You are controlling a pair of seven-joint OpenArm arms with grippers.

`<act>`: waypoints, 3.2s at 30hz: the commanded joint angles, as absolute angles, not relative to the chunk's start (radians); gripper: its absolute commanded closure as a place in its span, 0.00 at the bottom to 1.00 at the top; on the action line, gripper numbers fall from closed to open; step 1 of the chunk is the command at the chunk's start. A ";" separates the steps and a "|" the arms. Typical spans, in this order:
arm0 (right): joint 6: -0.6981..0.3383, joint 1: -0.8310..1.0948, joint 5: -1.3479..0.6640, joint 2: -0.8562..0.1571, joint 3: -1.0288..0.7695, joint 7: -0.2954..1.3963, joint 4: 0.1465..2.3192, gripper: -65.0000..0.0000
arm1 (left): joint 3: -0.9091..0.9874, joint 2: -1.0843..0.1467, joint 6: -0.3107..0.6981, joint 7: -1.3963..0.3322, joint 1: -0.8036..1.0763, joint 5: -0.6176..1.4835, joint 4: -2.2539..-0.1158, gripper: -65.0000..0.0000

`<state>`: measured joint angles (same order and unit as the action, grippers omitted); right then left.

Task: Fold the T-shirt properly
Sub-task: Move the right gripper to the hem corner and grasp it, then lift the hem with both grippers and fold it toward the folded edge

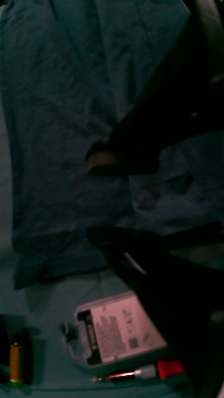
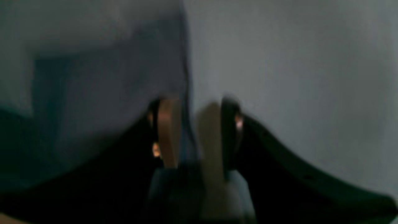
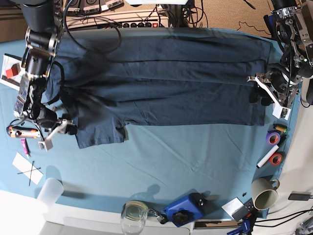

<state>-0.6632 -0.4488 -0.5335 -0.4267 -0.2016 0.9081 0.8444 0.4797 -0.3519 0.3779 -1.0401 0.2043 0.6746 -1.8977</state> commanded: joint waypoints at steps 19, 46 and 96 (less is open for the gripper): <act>-0.698 -0.559 -0.563 -0.381 -0.203 1.069 0.715 0.66 | 0.486 -0.368 0.450 -0.968 0.111 0.589 -1.885 0.58; -0.698 -0.559 -0.734 -0.380 -0.203 1.192 0.715 0.73 | 0.447 -0.362 0.495 -1.156 -0.215 0.606 -1.200 0.59; -0.698 -0.227 -1.126 -0.398 -0.495 1.396 1.406 1.00 | 0.478 -0.418 0.446 -1.308 -0.008 0.865 -1.692 1.00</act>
<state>-0.6964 -0.2081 -1.1023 -0.3786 -0.4896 1.4113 1.3853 0.4683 -0.3992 0.4454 -1.3239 0.0071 0.8505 -1.6741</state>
